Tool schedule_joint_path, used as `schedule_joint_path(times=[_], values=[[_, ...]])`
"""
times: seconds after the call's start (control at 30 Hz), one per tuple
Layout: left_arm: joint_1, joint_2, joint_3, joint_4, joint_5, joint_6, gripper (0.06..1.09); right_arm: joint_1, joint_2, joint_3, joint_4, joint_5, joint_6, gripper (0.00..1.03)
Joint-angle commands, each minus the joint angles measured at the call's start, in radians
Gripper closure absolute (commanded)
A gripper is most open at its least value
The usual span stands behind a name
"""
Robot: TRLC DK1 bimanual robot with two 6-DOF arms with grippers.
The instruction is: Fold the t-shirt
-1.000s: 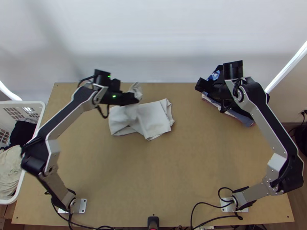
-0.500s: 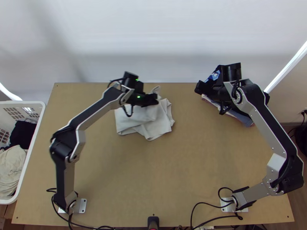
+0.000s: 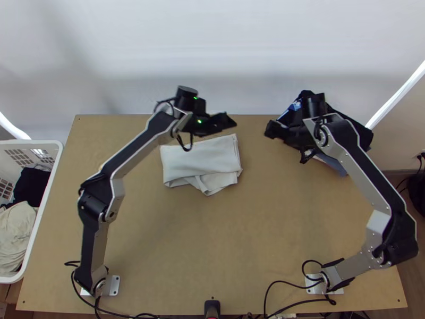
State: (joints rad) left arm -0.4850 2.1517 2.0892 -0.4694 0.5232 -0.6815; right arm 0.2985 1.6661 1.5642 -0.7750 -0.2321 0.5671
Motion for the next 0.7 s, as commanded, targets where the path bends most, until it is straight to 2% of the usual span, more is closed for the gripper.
schedule_joint_path(times=[0.0, 0.3, 0.67], values=[[0.079, -0.107, 0.02, -0.032, 0.009, -0.003, 0.1, 0.028, 0.067, -0.007, 0.02, -0.095, -0.006, 0.05], [0.275, -0.27, 0.019, -0.207, -0.005, 0.105, 0.1, 0.116, 0.251, 0.059, 0.074, -0.223, -0.018, 0.05], [0.428, -0.4, -0.074, -0.262, -0.008, 0.134, 0.1, 0.06, 0.485, 0.183, 0.135, -0.297, -0.07, 0.05]])
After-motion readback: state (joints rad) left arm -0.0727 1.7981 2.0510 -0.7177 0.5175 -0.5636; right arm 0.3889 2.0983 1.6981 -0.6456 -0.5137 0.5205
